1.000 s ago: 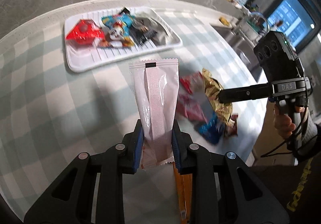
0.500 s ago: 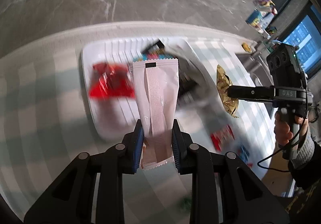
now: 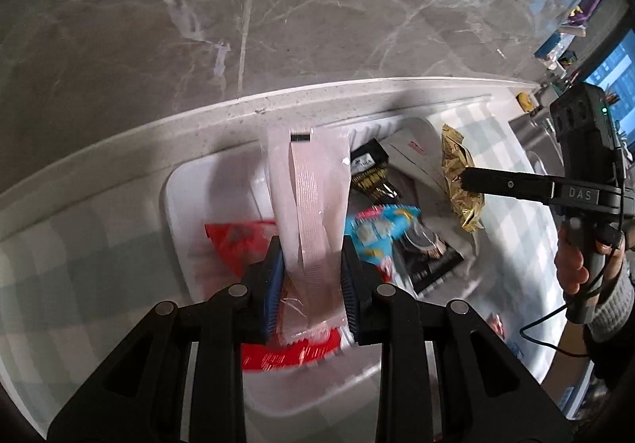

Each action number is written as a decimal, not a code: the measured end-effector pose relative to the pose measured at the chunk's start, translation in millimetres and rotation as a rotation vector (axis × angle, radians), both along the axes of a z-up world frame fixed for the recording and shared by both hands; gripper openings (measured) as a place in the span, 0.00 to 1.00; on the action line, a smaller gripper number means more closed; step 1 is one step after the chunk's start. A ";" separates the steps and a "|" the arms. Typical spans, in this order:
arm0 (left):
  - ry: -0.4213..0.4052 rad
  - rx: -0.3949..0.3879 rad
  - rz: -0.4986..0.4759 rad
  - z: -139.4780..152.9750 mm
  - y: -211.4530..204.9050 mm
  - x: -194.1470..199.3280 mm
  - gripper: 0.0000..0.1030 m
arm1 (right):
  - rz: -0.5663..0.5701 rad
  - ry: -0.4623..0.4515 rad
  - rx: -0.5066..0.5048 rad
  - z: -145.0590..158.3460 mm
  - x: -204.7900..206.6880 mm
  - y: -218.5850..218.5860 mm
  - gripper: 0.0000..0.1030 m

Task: Organize snacks
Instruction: 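Lower both packets into the white tray and open both tools, then move both tools back over the remaining snack packets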

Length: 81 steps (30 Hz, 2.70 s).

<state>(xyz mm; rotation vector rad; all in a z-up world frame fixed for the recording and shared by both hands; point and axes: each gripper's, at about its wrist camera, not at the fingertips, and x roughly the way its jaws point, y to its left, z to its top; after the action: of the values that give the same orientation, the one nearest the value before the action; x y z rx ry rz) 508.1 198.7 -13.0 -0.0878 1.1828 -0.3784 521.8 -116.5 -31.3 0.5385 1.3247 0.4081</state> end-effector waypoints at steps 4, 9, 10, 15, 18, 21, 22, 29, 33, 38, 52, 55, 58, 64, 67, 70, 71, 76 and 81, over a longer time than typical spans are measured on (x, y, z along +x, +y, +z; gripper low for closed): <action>-0.007 0.020 0.014 -7.0 -1.7 17.4 0.25 | 0.016 -0.011 -0.035 -7.5 12.6 7.2 0.31; -0.012 0.064 0.030 -17.6 -5.1 26.7 0.27 | 0.026 -0.034 -0.077 -8.6 16.3 14.4 0.34; -0.016 0.060 0.033 -18.6 -5.5 26.0 0.27 | 0.026 -0.039 -0.081 -7.6 15.7 15.9 0.34; -0.056 0.085 0.037 -10.7 -9.4 16.4 0.28 | 0.022 -0.073 -0.095 5.1 7.4 17.8 0.35; -0.088 0.104 0.047 -0.3 -12.5 8.1 0.29 | 0.015 -0.097 -0.099 16.3 -0.2 18.4 0.36; -0.115 0.114 0.049 11.2 -13.8 -3.7 0.40 | 0.008 -0.114 -0.098 26.3 -11.0 14.0 0.37; -0.130 0.119 0.051 16.1 -15.4 -8.4 0.41 | 0.004 -0.119 -0.095 29.4 -14.6 12.7 0.38; -0.195 0.149 0.028 43.3 -24.4 -39.1 0.41 | -0.016 -0.144 -0.073 53.5 -44.1 5.3 0.40; -0.221 0.165 0.011 53.6 -32.0 -59.6 0.41 | -0.022 -0.161 -0.067 68.0 -67.7 2.6 0.44; -0.235 0.167 -0.015 62.6 -43.8 -93.1 0.41 | -0.013 -0.177 -0.089 82.0 -100.9 1.3 0.44; -0.219 0.159 -0.086 58.1 -68.4 -181.1 0.42 | 0.011 -0.166 -0.153 90.7 -200.7 5.1 0.47; -0.201 0.143 -0.087 51.8 -67.8 -202.2 0.42 | 0.004 -0.149 -0.166 87.4 -216.9 2.0 0.47; -0.182 0.128 -0.089 44.0 -65.4 -220.2 0.42 | -0.012 -0.129 -0.175 83.3 -233.3 -2.9 0.47; -0.133 0.123 -0.108 24.0 -61.4 -251.5 0.43 | -0.037 -0.095 -0.205 76.0 -264.2 -12.2 0.47; -0.107 0.117 -0.113 14.3 -58.4 -267.3 0.43 | -0.047 -0.069 -0.209 70.1 -280.3 -16.0 0.48; -0.082 0.117 -0.124 5.2 -55.7 -285.0 0.43 | -0.060 -0.028 -0.198 61.5 -295.5 -18.0 0.51; -0.075 0.120 -0.131 2.5 -55.2 -289.8 0.43 | -0.063 -0.020 -0.196 59.2 -298.9 -18.1 0.53; -0.042 0.130 -0.160 -9.1 -52.8 -311.5 0.43 | -0.101 0.051 -0.162 42.0 -318.4 -16.9 0.53; -0.016 0.140 -0.180 -18.9 -51.7 -326.8 0.43 | -0.149 0.085 -0.124 32.6 -324.2 -17.6 0.53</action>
<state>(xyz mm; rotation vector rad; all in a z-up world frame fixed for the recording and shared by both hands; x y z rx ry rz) 181.3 147.0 -31.9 0.1433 1.2013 -0.4520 197.6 -134.1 1.2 0.5516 1.3713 0.1811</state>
